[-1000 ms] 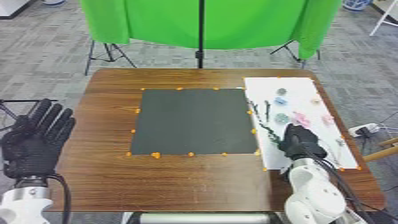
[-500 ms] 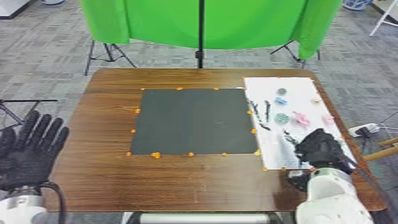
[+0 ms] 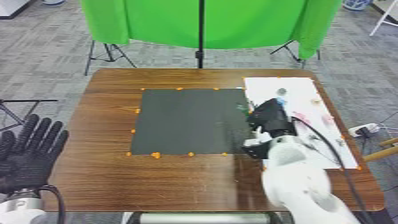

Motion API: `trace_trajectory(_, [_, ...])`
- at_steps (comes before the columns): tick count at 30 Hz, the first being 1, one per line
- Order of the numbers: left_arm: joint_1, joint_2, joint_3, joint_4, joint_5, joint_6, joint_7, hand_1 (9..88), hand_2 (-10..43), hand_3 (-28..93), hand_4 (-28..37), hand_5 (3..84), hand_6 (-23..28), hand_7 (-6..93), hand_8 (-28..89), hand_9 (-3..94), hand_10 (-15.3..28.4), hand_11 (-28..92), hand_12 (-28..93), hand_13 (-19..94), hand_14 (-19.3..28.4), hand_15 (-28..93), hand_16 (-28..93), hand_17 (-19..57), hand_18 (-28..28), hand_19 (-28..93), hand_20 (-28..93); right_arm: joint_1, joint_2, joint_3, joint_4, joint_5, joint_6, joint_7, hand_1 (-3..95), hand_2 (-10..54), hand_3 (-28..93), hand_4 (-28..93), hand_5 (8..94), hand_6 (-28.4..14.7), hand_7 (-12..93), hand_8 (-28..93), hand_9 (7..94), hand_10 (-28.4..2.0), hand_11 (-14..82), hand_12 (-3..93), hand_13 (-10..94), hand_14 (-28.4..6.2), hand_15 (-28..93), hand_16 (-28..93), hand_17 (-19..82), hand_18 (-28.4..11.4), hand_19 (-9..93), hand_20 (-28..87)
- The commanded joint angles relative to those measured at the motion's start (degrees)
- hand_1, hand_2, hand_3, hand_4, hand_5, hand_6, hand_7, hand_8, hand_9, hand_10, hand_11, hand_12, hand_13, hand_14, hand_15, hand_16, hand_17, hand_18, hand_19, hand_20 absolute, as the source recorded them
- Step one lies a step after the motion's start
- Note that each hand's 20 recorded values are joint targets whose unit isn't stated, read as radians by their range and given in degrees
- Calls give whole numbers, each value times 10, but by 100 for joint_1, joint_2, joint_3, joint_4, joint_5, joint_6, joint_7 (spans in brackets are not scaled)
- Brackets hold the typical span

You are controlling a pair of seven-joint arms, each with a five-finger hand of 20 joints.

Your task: Arrange flowers

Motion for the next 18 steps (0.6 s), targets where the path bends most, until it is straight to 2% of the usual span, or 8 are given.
trace_trajectory(1, [-34,100,201,54,-40,88,-46,282,103,786,-280,442,93,78,-80,367,148,144,85,255,154,233,-48,-75,126,296,92,1047,-955,-811,742,-230,-403,87,531,-95,810,-207,798,-26,343,171,870,-121,254,433,708,-141,744,372,409,-266,932,522])
trace_trajectory(5, [-24,175,253,44,-24,86,35,283,104,785,-280,442,94,78,-80,368,147,145,86,255,154,234,-48,-75,126,295,92,1347,-1324,-1016,1159,-238,-1247,144,526,-95,812,-204,796,-25,347,173,870,-122,256,433,709,-141,747,366,412,-266,932,525])
trace_trajectory(8, [-58,252,293,55,-31,102,42,283,104,785,-280,442,94,79,-80,367,147,145,85,256,154,234,-48,-74,126,295,92,1476,-1541,-1159,1385,-115,-1556,334,524,-95,811,-202,789,-25,356,178,867,-125,259,437,709,-142,749,360,414,-267,932,528])
trace_trajectory(12, [-228,350,404,115,-35,119,-27,283,105,785,-281,443,94,80,-80,367,148,145,86,256,154,236,-48,-74,126,294,92,1563,-1865,-1370,1696,-206,-1507,470,523,-95,805,-198,779,-23,373,173,866,-126,258,436,709,-144,752,348,415,-266,932,532])
trace_trajectory(16, [-352,423,521,165,-31,165,-123,283,105,786,-281,443,94,81,-81,368,148,146,86,257,154,237,-48,-74,126,295,93,1610,-2187,-1501,2063,-413,-1744,610,519,-95,801,-195,770,-22,390,166,866,-128,260,434,710,-145,757,334,419,-267,932,540])
trace_trajectory(18, [-428,472,571,196,-26,202,-191,283,105,785,-281,443,94,81,-81,368,148,146,86,257,154,237,-49,-74,126,295,94,1601,-2281,-1603,2258,-610,-1603,653,520,-95,797,-198,765,-23,398,162,863,-130,263,434,708,-149,759,332,420,-268,932,543])
